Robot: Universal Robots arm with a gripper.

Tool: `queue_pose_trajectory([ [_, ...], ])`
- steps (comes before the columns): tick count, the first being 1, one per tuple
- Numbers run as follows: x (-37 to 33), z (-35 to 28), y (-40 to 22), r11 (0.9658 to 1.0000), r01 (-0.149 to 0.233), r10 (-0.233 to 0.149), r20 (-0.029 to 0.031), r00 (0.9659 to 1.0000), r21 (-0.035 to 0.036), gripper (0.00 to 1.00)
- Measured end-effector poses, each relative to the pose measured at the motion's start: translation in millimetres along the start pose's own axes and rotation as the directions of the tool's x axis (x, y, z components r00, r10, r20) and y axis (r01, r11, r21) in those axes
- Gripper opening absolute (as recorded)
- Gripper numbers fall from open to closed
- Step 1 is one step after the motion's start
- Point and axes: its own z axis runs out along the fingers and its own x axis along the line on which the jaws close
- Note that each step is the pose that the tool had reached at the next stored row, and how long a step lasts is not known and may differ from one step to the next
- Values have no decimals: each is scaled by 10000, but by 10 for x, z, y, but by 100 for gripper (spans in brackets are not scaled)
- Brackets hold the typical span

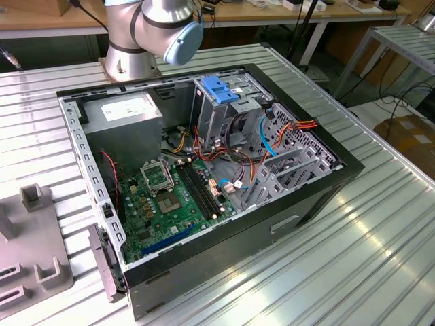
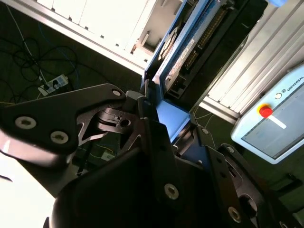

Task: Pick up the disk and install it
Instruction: 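Pick up the disk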

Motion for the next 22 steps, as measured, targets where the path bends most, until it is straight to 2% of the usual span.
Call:
queue_pose_trajectory([
  [4,-1,-1,-23,10000,0,0,0,10000,0,37],
  [12,-3,5,-198,10000,0,0,0,10000,0,37],
  [19,-6,11,-399,10000,0,0,0,10000,-1,37],
  [22,-6,13,-453,10000,0,0,1,10000,1,37],
])
